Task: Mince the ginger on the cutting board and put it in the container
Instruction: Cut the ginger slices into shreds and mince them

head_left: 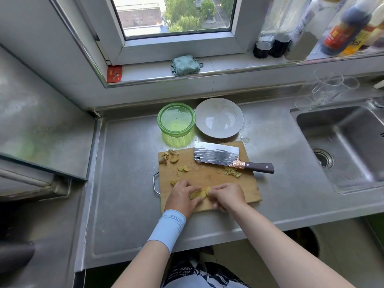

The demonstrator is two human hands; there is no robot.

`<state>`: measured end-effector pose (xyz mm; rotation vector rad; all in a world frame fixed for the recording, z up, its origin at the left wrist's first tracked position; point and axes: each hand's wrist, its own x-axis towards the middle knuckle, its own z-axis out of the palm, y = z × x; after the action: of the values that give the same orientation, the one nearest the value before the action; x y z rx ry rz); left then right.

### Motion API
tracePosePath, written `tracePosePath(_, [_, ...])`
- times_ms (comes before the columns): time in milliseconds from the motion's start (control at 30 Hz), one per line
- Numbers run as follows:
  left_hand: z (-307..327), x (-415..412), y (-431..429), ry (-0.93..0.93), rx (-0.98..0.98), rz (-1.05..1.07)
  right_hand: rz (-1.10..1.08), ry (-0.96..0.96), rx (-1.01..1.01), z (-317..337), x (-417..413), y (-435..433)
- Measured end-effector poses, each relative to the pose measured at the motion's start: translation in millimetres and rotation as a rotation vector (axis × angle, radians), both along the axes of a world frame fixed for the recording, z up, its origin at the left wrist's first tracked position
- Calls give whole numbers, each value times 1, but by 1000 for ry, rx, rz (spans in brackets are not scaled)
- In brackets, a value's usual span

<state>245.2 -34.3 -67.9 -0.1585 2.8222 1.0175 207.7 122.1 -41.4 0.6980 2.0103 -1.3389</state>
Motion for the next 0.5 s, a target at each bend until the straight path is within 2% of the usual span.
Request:
tracePosePath(100, [-4,1,0,25,18,1,-26,3,22,-1,2,-3])
tracePosePath(267, [-8,1,0,69,8,-3,115,62,134,0,1,-6])
tracePosePath(367, [-8,1,0,81,-8,-14,107,99,139,1,0,-4])
tracePosePath(433, [-8,1,0,87,-14,-21,124,189,180,3,0,-2])
tracePosePath(500, [-8,1,0,88,-20,-17,244,322,308,1,3,1])
